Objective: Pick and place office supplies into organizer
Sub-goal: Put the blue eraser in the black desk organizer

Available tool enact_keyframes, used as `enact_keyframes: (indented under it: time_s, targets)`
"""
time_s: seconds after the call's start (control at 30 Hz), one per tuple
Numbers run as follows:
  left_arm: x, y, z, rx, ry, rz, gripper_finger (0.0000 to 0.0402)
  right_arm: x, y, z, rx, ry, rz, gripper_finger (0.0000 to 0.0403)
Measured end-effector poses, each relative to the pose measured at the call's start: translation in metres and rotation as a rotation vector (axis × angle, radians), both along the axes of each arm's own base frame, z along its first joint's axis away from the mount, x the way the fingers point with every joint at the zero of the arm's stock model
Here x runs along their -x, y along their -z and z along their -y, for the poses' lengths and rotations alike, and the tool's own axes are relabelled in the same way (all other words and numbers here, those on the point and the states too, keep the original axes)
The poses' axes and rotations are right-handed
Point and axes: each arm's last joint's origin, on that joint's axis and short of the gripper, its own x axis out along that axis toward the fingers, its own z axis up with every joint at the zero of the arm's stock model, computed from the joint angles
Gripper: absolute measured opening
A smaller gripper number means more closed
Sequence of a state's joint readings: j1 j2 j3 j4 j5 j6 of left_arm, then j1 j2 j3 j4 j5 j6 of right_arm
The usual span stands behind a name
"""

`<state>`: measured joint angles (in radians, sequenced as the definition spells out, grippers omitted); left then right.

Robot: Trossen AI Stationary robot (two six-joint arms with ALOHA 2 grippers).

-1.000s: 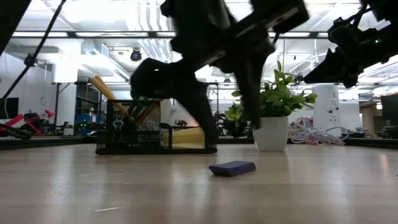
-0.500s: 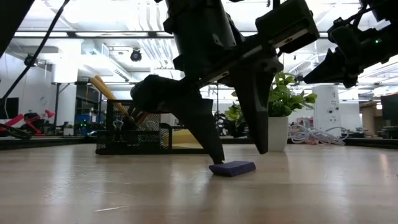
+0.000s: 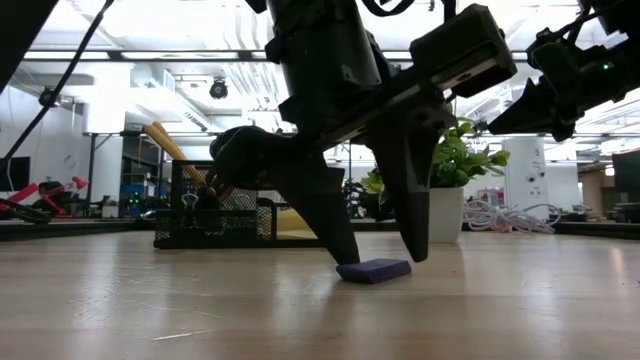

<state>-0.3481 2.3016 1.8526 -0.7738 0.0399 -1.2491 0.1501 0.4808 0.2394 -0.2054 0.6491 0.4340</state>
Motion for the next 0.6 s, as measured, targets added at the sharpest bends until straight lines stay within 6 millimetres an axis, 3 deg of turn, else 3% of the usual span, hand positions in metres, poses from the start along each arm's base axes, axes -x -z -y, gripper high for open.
enact_keyframes:
  time_s: [0.43,0.6]
  targets:
    - [-0.0001,0.0022,-0.0002,0.003,0.001,-0.006,0.0043,0.0000,0.0000,0.0000,0.000,0.000,0.000,0.0013]
    - [0.0003,0.0020,-0.0004,0.002,0.001,-0.010,0.0015,0.0000,0.0000,0.0000,0.000,0.000,0.000,0.0013]
